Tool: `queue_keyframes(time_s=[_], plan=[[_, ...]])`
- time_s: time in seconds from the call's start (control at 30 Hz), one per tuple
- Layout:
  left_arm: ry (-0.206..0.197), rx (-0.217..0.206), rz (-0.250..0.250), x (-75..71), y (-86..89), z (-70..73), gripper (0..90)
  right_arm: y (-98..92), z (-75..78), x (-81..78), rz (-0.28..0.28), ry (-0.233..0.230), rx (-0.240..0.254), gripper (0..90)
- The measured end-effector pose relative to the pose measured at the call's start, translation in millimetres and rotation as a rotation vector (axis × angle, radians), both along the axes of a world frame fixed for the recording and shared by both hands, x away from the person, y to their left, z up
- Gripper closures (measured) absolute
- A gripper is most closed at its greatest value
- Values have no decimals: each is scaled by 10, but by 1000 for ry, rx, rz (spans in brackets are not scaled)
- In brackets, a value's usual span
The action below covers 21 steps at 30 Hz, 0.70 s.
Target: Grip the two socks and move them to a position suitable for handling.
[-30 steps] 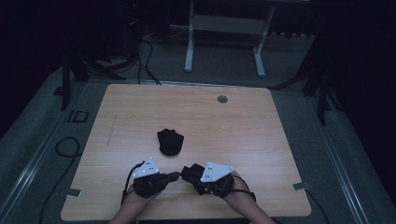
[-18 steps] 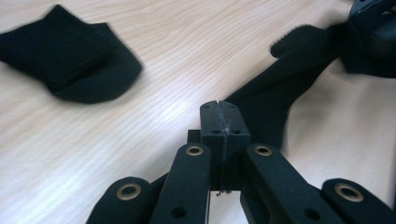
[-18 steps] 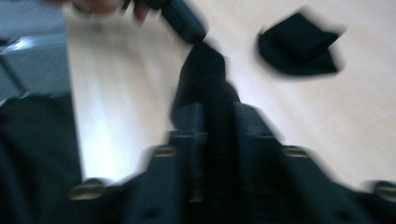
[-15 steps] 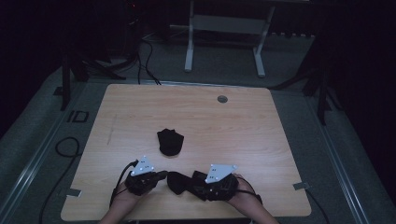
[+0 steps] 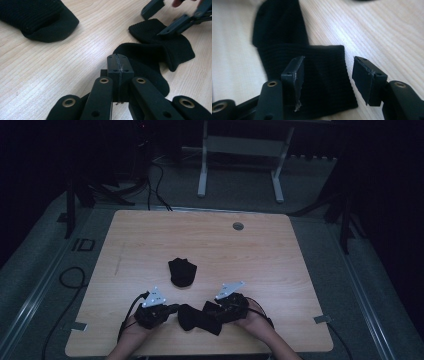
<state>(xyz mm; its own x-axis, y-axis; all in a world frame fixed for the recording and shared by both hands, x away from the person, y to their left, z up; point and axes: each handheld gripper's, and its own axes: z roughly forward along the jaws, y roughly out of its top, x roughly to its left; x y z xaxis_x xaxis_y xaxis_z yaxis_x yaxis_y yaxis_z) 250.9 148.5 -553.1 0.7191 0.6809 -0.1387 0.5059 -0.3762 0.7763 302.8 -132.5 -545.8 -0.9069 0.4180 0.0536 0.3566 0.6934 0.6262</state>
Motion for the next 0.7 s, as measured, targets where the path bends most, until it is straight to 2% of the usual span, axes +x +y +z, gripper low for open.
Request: queue_keyframes(time_s=[0.07,0.1,0.13,0.17,0.2,0.23,0.33,0.43,0.7], plan=[[4,-4,-4,3,5,-3,900,22,-53,45,-2,42,-6,424],[3,-6,0,4,10,-2,900,30,-62,46,-4,37,-12,443],[5,-4,-2,7,12,-1,900,39,-64,34,5,32,-15,500],[3,-1,0,7,12,-1,900,55,-58,0,31,13,-25,630],[4,-3,2,9,14,-2,900,55,-58,0,31,13,-25,630],[5,2,3,9,12,-5,900,58,-40,-25,39,1,-26,769],[8,5,5,11,17,-8,900,41,64,-79,38,-49,-11,799],[6,5,10,13,34,3,900,-30,203,-104,19,-65,54,803],[8,6,4,-31,96,55,900,-450,708,-179,-67,-169,163,807]])
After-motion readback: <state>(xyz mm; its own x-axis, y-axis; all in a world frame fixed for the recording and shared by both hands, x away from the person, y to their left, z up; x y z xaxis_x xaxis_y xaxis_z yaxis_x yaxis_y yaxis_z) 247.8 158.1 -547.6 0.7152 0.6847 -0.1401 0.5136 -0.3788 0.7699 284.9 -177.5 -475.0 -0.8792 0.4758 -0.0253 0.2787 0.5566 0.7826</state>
